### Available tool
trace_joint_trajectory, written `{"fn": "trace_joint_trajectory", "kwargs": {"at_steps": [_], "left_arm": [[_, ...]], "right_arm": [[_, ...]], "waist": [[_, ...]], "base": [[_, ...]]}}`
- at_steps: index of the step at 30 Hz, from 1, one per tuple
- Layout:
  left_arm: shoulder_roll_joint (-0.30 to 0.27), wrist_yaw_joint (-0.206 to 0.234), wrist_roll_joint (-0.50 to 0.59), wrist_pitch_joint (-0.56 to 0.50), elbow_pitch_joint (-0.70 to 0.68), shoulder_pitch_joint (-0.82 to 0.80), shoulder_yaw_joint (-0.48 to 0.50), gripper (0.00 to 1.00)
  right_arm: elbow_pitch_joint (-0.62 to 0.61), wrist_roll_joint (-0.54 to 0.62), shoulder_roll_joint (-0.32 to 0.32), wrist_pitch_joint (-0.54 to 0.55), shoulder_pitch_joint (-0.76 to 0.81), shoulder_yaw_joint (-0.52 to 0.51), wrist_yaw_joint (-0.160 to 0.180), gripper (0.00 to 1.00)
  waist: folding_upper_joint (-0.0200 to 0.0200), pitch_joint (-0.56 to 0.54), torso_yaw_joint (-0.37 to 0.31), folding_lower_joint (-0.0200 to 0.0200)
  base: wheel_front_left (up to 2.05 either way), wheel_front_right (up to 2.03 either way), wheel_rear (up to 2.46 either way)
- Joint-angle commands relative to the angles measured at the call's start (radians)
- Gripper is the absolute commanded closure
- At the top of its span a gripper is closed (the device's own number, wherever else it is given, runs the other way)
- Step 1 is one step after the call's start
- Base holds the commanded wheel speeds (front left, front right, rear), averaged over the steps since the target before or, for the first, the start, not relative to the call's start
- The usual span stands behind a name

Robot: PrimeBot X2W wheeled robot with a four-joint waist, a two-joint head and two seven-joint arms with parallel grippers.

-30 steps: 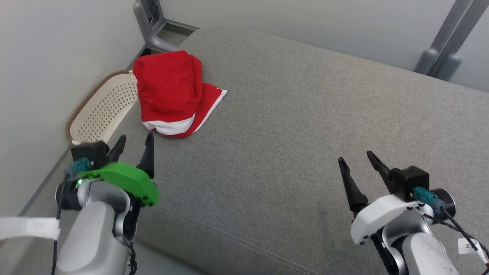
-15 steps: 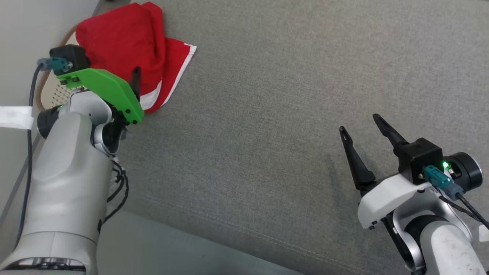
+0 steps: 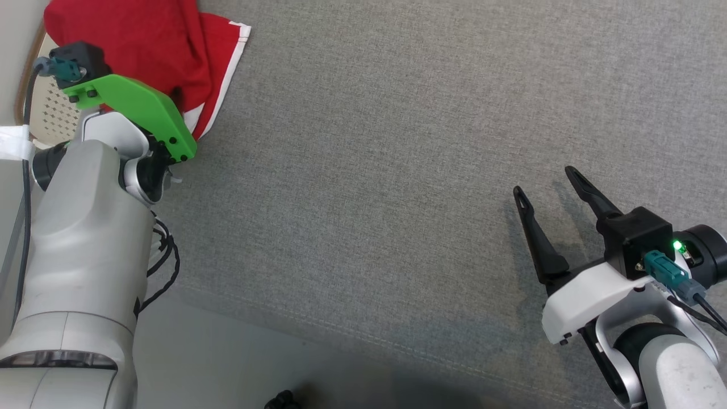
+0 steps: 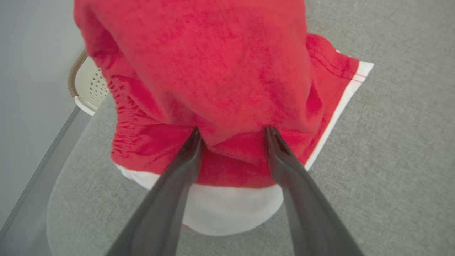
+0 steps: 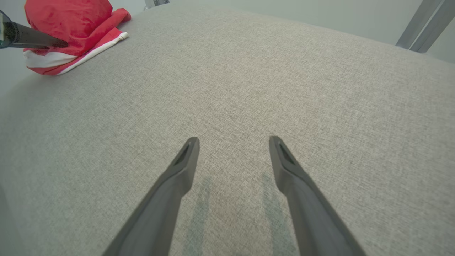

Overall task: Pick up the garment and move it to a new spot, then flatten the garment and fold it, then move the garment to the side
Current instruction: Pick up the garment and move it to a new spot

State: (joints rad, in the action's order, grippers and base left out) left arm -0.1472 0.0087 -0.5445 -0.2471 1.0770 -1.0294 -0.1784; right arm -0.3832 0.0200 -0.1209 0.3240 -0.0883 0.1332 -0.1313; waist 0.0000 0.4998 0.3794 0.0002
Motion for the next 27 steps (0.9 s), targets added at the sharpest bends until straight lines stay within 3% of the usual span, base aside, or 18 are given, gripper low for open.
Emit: {"fn": "trace_joint_trajectory", "kwargs": {"at_steps": [1,10,19,27], "left_arm": [[-0.001,-0.009,0.006,0.013,0.006,-0.025,-0.006,1.00],[0.003,-0.054,0.022,0.108,0.046,-0.058,-0.033,1.00],[-0.013,-0.108,0.054,0.129,0.008,-0.126,-0.094,1.00],[0.055,-0.136,0.053,0.101,-0.127,-0.183,-0.183,1.00]], "right_arm": [[-0.005,0.004,-0.004,0.000,0.002,-0.002,0.001,0.00],[0.061,-0.025,0.018,-0.046,-0.024,0.032,0.001,0.00],[0.197,-0.084,0.061,-0.152,-0.037,0.060,0.001,0.00],[0.296,-0.162,0.069,-0.251,-0.031,0.046,0.001,0.00]], "waist": [[0.0000,0.011,-0.005,-0.0002],[0.0000,-0.051,-0.023,-0.0002],[0.0000,-0.209,-0.105,-0.0002],[0.0000,-0.332,-0.213,-0.0002]], "base": [[0.00,0.00,0.00],[0.00,0.00,0.00],[0.00,0.00,0.00],[0.00,0.00,0.00]]}}
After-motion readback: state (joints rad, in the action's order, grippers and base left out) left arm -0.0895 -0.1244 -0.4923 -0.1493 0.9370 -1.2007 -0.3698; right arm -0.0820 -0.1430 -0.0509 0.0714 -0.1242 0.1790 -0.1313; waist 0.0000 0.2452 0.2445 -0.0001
